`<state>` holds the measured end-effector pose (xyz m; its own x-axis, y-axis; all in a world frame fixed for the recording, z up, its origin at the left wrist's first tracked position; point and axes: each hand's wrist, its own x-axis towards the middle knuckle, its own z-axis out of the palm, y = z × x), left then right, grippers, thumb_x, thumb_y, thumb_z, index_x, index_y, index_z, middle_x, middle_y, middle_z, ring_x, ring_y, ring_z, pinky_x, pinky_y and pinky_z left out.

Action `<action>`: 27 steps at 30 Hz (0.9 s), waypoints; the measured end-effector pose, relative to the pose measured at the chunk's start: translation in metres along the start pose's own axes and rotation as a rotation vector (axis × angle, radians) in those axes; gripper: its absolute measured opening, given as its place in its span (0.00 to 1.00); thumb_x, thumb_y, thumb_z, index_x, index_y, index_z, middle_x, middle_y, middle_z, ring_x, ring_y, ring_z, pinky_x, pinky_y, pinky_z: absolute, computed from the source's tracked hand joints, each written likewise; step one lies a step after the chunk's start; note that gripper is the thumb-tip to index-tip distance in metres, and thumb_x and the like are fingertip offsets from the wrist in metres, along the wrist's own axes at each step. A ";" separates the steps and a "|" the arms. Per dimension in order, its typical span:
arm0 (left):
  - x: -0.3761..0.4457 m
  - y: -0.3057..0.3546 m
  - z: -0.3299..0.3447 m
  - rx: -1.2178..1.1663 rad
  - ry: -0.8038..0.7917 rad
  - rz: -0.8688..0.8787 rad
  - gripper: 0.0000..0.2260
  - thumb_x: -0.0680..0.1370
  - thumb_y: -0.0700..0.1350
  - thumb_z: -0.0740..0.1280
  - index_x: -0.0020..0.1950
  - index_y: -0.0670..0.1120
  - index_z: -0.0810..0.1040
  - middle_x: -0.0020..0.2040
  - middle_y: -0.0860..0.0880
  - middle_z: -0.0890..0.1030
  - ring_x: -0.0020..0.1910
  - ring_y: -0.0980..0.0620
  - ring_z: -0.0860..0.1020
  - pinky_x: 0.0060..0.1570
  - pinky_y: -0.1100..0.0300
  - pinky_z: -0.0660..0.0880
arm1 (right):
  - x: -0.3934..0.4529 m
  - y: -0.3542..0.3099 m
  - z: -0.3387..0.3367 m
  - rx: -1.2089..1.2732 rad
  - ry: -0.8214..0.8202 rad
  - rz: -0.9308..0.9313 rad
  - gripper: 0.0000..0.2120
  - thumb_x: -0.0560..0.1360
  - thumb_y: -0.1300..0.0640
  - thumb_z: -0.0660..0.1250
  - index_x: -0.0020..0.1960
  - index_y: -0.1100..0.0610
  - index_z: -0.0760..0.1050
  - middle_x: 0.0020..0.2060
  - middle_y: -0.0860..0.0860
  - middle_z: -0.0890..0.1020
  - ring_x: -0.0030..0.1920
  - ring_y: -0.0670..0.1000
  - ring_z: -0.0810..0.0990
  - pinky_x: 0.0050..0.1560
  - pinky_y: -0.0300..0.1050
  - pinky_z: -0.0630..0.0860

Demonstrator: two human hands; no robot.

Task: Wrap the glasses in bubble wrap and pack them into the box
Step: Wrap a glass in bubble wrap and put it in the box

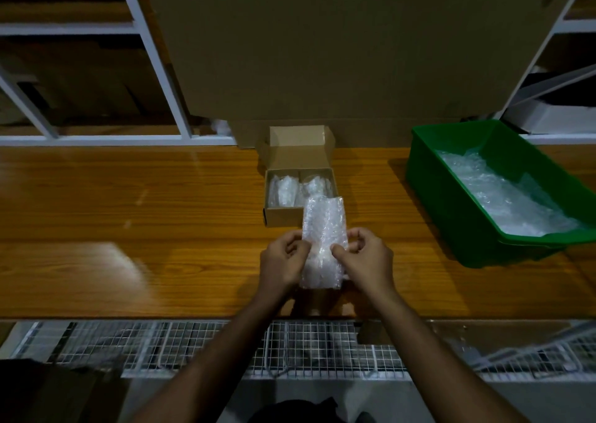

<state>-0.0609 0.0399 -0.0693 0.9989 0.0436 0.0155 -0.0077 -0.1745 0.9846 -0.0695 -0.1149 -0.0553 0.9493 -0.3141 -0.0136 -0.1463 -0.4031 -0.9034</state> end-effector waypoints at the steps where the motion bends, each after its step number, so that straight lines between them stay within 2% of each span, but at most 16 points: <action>1: -0.001 0.000 0.000 0.034 0.018 0.022 0.05 0.80 0.44 0.68 0.53 0.47 0.84 0.43 0.51 0.85 0.42 0.53 0.83 0.39 0.54 0.79 | -0.002 -0.003 -0.001 -0.052 0.047 -0.059 0.11 0.71 0.56 0.76 0.50 0.51 0.76 0.34 0.48 0.79 0.35 0.48 0.80 0.35 0.43 0.78; 4: -0.002 -0.001 0.002 0.108 0.069 0.062 0.06 0.80 0.44 0.69 0.53 0.46 0.85 0.43 0.53 0.86 0.40 0.57 0.83 0.39 0.58 0.78 | -0.010 -0.008 -0.001 -0.150 0.100 -0.238 0.09 0.72 0.55 0.74 0.49 0.51 0.75 0.34 0.45 0.77 0.34 0.43 0.76 0.32 0.38 0.72; 6: -0.002 0.000 0.002 0.114 0.078 0.068 0.07 0.79 0.44 0.69 0.53 0.46 0.86 0.44 0.53 0.86 0.42 0.57 0.84 0.42 0.53 0.82 | -0.015 -0.008 0.003 -0.188 0.084 -0.344 0.08 0.74 0.52 0.71 0.52 0.52 0.76 0.39 0.46 0.78 0.37 0.44 0.78 0.34 0.41 0.76; 9: -0.003 -0.001 0.002 0.033 0.030 0.044 0.10 0.78 0.48 0.68 0.54 0.47 0.86 0.45 0.51 0.87 0.45 0.53 0.85 0.47 0.45 0.83 | -0.020 -0.004 0.013 -0.170 0.044 -0.481 0.16 0.77 0.46 0.64 0.57 0.55 0.79 0.45 0.49 0.79 0.40 0.46 0.79 0.36 0.46 0.79; 11: -0.004 0.000 0.001 -0.025 0.003 0.017 0.09 0.79 0.48 0.67 0.53 0.48 0.86 0.45 0.50 0.87 0.46 0.50 0.86 0.47 0.42 0.82 | -0.022 0.001 0.018 -0.187 0.030 -0.581 0.19 0.78 0.46 0.62 0.59 0.58 0.80 0.47 0.51 0.78 0.40 0.47 0.79 0.35 0.46 0.80; 13: -0.003 0.000 -0.001 -0.051 0.006 0.003 0.10 0.80 0.48 0.66 0.50 0.48 0.86 0.41 0.48 0.86 0.42 0.47 0.85 0.43 0.44 0.82 | -0.023 0.006 0.020 -0.267 0.004 -0.645 0.19 0.80 0.48 0.62 0.62 0.58 0.80 0.47 0.51 0.77 0.42 0.49 0.78 0.36 0.47 0.79; 15: -0.004 0.005 -0.003 -0.088 -0.005 0.004 0.12 0.82 0.50 0.65 0.45 0.46 0.85 0.37 0.43 0.83 0.36 0.46 0.81 0.35 0.51 0.78 | -0.023 0.008 0.020 -0.366 -0.036 -0.666 0.21 0.80 0.48 0.60 0.68 0.56 0.76 0.49 0.51 0.75 0.46 0.49 0.75 0.38 0.47 0.78; 16: -0.004 0.007 -0.003 -0.113 -0.027 0.001 0.12 0.82 0.49 0.66 0.45 0.45 0.84 0.37 0.43 0.83 0.36 0.45 0.81 0.34 0.52 0.76 | -0.023 0.009 0.019 -0.402 -0.056 -0.675 0.22 0.80 0.48 0.59 0.70 0.56 0.75 0.49 0.52 0.75 0.47 0.49 0.75 0.39 0.46 0.78; 18: -0.005 0.011 -0.004 -0.167 -0.075 -0.020 0.09 0.81 0.46 0.68 0.49 0.41 0.84 0.42 0.45 0.86 0.42 0.48 0.84 0.38 0.53 0.80 | -0.021 0.008 0.017 -0.411 -0.097 -0.707 0.20 0.80 0.49 0.58 0.68 0.56 0.75 0.50 0.51 0.75 0.49 0.49 0.74 0.42 0.46 0.77; 20: -0.003 0.012 -0.004 -0.247 -0.081 -0.083 0.07 0.80 0.41 0.69 0.50 0.37 0.82 0.40 0.46 0.86 0.40 0.52 0.84 0.36 0.61 0.79 | -0.019 0.007 0.013 -0.268 -0.133 -0.657 0.16 0.80 0.51 0.60 0.63 0.55 0.79 0.49 0.50 0.78 0.48 0.48 0.76 0.44 0.42 0.75; 22: 0.000 0.012 -0.005 -0.345 -0.079 -0.183 0.06 0.80 0.37 0.68 0.52 0.36 0.81 0.41 0.44 0.86 0.40 0.49 0.85 0.34 0.61 0.79 | -0.014 0.006 0.007 -0.013 -0.113 -0.446 0.11 0.80 0.54 0.63 0.58 0.50 0.82 0.49 0.47 0.82 0.48 0.42 0.79 0.44 0.36 0.74; 23: 0.001 0.012 -0.005 -0.382 -0.084 -0.221 0.06 0.80 0.37 0.67 0.53 0.36 0.81 0.43 0.42 0.86 0.41 0.47 0.85 0.35 0.60 0.80 | -0.010 0.006 0.003 0.071 -0.085 -0.337 0.09 0.80 0.54 0.64 0.57 0.48 0.81 0.50 0.45 0.82 0.48 0.41 0.80 0.43 0.36 0.75; 25: 0.003 0.013 -0.006 -0.409 -0.114 -0.247 0.06 0.80 0.36 0.66 0.54 0.36 0.81 0.46 0.41 0.86 0.44 0.44 0.84 0.37 0.57 0.81 | 0.002 0.005 -0.006 0.127 -0.113 -0.188 0.07 0.80 0.54 0.67 0.57 0.47 0.79 0.49 0.46 0.83 0.49 0.43 0.81 0.45 0.42 0.79; 27: 0.004 0.014 -0.006 -0.402 -0.171 -0.244 0.08 0.80 0.36 0.66 0.56 0.36 0.81 0.49 0.40 0.86 0.46 0.44 0.85 0.42 0.53 0.82 | 0.012 0.001 -0.011 0.167 -0.316 -0.097 0.08 0.80 0.53 0.67 0.59 0.48 0.78 0.49 0.51 0.84 0.47 0.50 0.84 0.43 0.49 0.82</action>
<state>-0.0575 0.0433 -0.0542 0.9668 -0.1320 -0.2188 0.2434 0.2151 0.9458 -0.0612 -0.1289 -0.0517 0.9994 0.0101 -0.0326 -0.0288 -0.2640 -0.9641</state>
